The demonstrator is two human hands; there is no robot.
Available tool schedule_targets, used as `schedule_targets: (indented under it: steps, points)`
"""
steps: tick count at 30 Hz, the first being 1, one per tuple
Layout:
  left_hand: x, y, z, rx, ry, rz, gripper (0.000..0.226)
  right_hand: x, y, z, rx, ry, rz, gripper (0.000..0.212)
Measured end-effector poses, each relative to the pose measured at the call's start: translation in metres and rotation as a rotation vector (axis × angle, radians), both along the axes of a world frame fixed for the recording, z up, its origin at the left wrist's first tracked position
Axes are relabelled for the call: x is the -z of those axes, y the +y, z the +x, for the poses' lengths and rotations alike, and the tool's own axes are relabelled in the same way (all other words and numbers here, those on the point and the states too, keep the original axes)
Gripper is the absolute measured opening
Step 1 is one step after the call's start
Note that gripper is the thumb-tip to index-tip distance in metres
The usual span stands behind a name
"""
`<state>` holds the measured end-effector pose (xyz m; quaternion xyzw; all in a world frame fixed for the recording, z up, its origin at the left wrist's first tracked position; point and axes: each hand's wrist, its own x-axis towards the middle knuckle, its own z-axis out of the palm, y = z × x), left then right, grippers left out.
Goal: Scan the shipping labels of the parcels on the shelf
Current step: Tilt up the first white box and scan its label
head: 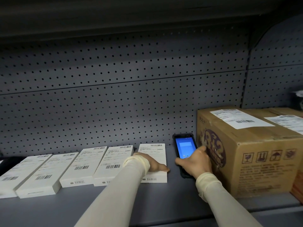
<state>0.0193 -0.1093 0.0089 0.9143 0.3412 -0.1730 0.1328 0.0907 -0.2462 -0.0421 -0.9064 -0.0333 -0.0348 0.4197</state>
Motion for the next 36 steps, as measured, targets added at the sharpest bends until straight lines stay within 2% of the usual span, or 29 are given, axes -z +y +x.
schedule_targets:
  steps: [3,6,8,10,13,16,18,24,26,30,34,36]
  points:
    - [0.004,0.001,0.0,-0.026,-0.058,0.003,0.115,0.001,0.0,-0.001,0.007,0.005,0.042,0.08]
    - [0.01,0.011,0.003,-0.046,-0.154,-0.007,0.112,0.002,-0.001,-0.001,0.011,0.003,0.081,0.078]
    - [0.012,0.018,0.005,-0.033,-0.195,0.004,0.097,0.003,-0.002,-0.002,0.016,-0.015,0.097,0.074]
    - [0.01,0.025,0.007,-0.007,-0.211,-0.031,0.072,0.004,-0.001,-0.004,0.011,-0.032,0.095,0.07]
    - [0.009,0.036,0.007,-0.068,-0.299,-0.225,0.045,0.005,0.0,-0.006,-0.017,-0.057,0.053,0.07]
    - [0.013,0.048,0.003,-0.229,-0.41,-0.542,0.029,0.005,0.0,-0.005,-0.027,-0.081,0.036,0.072]
    - [0.015,0.056,0.001,-0.264,-0.454,-0.671,0.02,0.005,0.0,-0.003,-0.032,-0.087,0.035,0.073]
    - [0.014,0.077,-0.01,-0.222,-0.545,-0.846,0.03,0.01,-0.002,-0.002,-0.031,-0.077,0.135,0.08]
    - [0.014,0.082,-0.014,-0.186,-0.573,-0.891,0.029,0.01,-0.003,-0.003,-0.031,-0.083,0.155,0.082]
    - [0.01,0.086,-0.024,-0.048,-0.663,-1.075,0.017,0.011,-0.005,-0.005,-0.047,-0.12,0.176,0.074]
    - [0.015,0.093,-0.032,0.055,-0.836,-1.188,0.038,0.01,-0.004,-0.006,-0.06,-0.135,0.193,0.075]
    - [0.02,0.094,-0.034,-0.008,-0.903,-1.175,0.035,0.008,-0.005,-0.007,-0.055,-0.133,0.206,0.077]
